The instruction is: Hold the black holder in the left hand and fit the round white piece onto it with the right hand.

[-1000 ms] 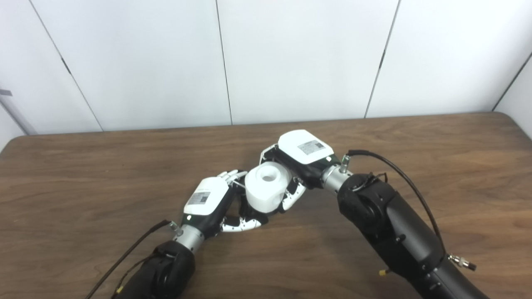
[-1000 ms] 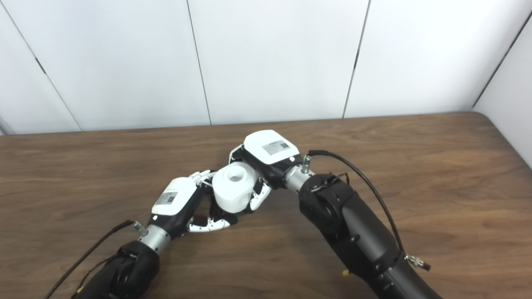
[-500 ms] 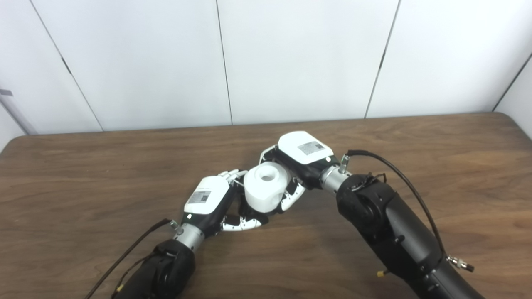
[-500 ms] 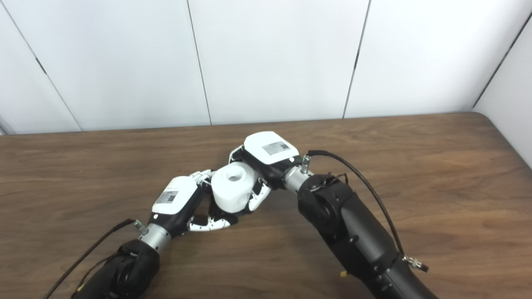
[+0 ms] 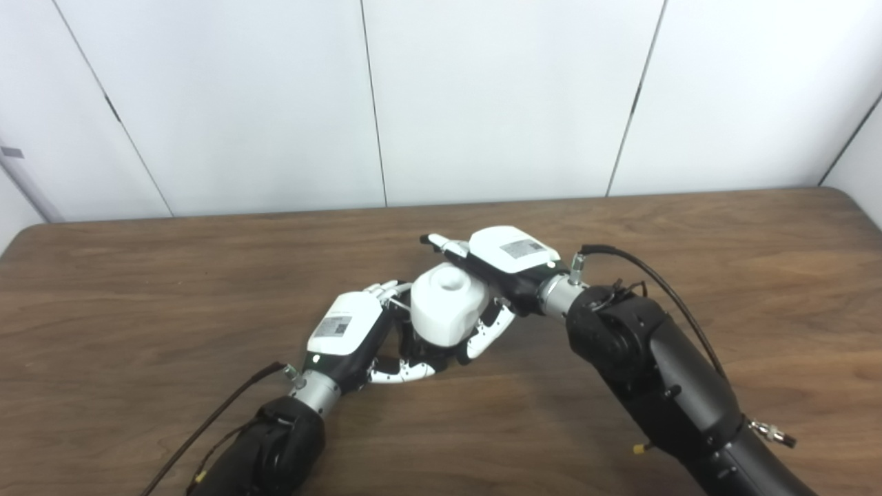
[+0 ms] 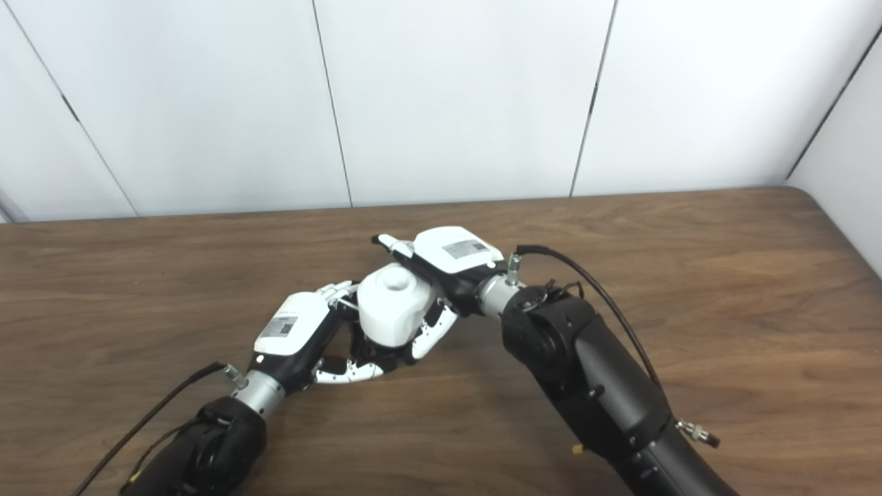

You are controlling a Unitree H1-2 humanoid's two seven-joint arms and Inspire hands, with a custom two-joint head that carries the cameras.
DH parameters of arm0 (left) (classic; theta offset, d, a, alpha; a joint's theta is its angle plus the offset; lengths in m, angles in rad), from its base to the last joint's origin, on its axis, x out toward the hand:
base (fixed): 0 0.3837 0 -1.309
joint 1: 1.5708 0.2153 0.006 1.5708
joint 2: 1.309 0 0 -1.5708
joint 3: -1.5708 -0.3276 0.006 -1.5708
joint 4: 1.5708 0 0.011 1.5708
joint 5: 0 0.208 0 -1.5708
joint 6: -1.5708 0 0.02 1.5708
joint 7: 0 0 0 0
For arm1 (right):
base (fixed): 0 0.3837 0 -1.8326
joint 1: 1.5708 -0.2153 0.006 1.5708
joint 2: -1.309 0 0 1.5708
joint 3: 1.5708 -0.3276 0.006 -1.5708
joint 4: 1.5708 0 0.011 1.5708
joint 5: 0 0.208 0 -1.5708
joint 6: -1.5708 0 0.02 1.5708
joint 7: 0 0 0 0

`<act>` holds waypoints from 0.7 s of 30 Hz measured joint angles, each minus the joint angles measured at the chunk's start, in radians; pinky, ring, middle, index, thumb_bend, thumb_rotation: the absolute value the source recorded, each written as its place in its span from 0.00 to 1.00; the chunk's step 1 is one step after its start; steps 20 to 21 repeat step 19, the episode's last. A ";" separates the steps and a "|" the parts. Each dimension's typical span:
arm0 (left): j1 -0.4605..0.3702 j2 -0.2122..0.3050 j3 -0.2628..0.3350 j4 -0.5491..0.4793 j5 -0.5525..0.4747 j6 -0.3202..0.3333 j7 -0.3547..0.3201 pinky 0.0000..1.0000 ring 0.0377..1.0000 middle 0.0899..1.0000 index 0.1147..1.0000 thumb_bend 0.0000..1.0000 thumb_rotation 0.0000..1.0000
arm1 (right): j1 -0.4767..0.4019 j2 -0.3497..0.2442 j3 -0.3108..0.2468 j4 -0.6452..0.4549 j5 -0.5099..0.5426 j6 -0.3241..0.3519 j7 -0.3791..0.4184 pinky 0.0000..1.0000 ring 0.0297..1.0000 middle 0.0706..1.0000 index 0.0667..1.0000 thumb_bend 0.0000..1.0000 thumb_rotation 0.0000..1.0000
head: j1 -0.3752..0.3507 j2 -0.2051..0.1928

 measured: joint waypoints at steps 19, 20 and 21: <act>-0.001 0.001 0.001 0.001 -0.002 -0.003 -0.001 0.89 0.90 0.86 0.43 0.52 0.06 | 0.001 -0.016 -0.033 -0.029 0.020 0.000 -0.014 0.56 0.73 0.93 1.00 1.00 0.30 | -0.003 0.005; -0.001 0.001 0.001 0.001 -0.002 -0.003 -0.001 0.89 0.90 0.86 0.43 0.52 0.06 | 0.001 -0.016 -0.033 -0.029 0.020 0.000 -0.014 0.56 0.73 0.93 1.00 1.00 0.30 | -0.003 0.005; -0.001 0.001 0.001 0.001 -0.002 -0.003 -0.001 0.89 0.90 0.86 0.43 0.52 0.06 | 0.001 -0.016 -0.033 -0.029 0.020 0.000 -0.014 0.56 0.73 0.93 1.00 1.00 0.30 | -0.003 0.005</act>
